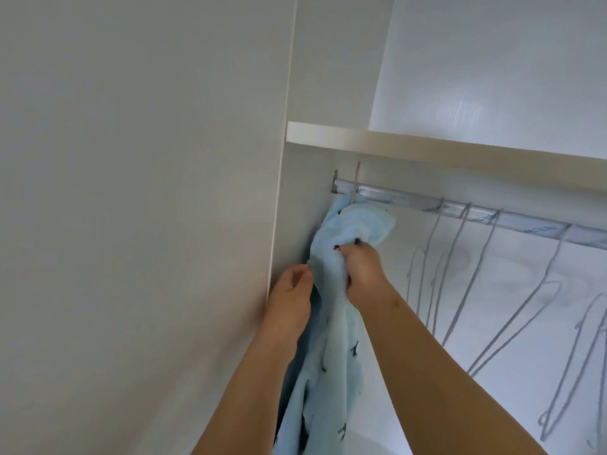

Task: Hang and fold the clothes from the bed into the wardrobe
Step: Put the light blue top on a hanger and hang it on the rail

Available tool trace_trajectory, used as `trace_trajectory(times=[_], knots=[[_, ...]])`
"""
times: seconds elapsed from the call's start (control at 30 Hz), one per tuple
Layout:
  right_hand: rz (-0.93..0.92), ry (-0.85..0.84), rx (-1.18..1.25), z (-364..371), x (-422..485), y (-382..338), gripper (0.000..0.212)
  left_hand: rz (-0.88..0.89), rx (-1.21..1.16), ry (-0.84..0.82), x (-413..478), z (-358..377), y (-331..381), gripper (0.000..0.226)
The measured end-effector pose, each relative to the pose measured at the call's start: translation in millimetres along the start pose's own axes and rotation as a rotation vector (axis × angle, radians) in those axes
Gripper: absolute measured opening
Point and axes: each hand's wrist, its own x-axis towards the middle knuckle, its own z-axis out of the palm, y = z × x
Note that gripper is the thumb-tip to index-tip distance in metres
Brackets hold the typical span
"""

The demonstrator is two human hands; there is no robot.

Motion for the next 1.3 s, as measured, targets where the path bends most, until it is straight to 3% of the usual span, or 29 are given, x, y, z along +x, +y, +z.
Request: trace_trajectory(times=[0.13,0.2,0.4,0.6,0.9,1.3], knots=[[0.115,-0.167,-0.057,0,1,25,0.041,-0.022,0.018,0.052,8,2,-8,0.013],[0.16,-0.208,-0.075,-1,1,31,0.046,0.02,0.068,0.083,10,2,-11,0.026],[0.2,-0.223,-0.099,-11,-22,35,0.03,0.001,0.096,0.126,3,3,-14,0.031],[0.232,-0.154,-0.052,-38,-65,48,0.011,-0.039,0.079,0.066,-35,2,-13,0.02],[0.306,-0.046,0.016,-116,-165,89,0.013,-0.212,0.115,-0.037,-143,20,-47,0.012],[0.543,0.195,0.102,-245,-328,177,0.009,-0.555,0.232,-0.268,-318,53,-136,0.011]])
